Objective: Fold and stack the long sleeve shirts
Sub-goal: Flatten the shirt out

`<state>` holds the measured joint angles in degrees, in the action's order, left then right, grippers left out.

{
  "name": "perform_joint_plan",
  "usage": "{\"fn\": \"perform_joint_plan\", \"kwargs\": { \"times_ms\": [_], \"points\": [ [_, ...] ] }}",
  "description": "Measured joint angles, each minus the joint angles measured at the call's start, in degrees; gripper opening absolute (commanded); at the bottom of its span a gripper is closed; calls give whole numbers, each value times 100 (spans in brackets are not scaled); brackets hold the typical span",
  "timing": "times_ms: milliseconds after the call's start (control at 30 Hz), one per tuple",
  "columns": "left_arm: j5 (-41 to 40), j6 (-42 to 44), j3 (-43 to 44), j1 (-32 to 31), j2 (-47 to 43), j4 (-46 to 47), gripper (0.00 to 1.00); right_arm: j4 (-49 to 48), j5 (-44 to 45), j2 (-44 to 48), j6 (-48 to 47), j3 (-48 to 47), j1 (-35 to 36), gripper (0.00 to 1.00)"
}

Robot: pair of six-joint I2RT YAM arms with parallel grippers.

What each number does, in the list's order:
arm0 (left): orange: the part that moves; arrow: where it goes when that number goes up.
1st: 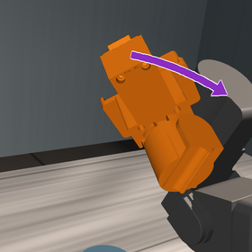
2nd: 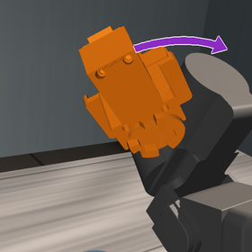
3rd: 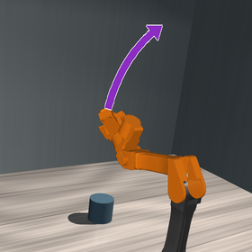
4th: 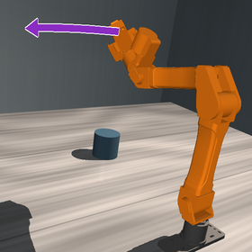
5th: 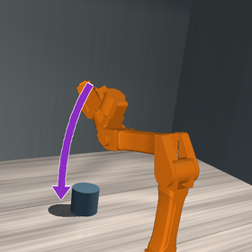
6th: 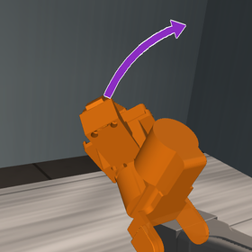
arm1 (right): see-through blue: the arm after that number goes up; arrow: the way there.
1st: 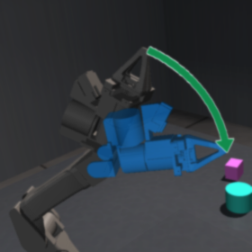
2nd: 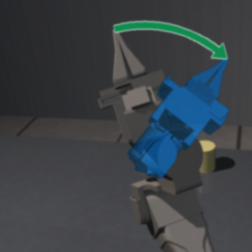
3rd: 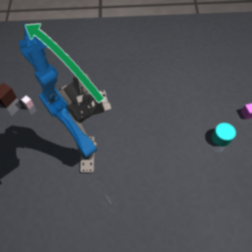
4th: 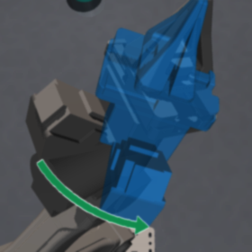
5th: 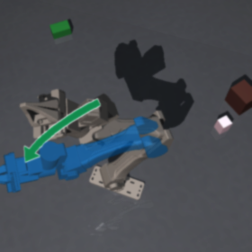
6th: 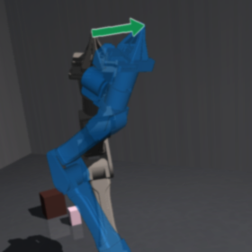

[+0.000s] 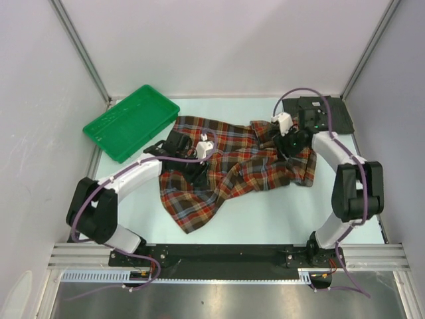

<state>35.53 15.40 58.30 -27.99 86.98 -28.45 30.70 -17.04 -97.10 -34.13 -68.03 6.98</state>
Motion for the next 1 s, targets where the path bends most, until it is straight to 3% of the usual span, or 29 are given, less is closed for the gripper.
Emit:
{"fn": "perform_joint_plan", "kwargs": {
  "times_ms": [200, 367, 600, 1000],
  "points": [
    [-81, 210, -485, 2, -442, -271, 50, 874, -1222, 1585, -61, 354, -623, 61],
    [-81, 282, -586, 2, -544, -284, 51, 1521, -1707, 2791, 22, 1283, -354, 56],
    [-221, 435, -608, 2, -544, -345, 52, 1609, -1357, 1912, -79, 1827, -439, 55],
    [-887, 929, -890, 2, -708, -428, 54, 968, -955, 988, -127, 2096, -752, 64]
  ]
}}
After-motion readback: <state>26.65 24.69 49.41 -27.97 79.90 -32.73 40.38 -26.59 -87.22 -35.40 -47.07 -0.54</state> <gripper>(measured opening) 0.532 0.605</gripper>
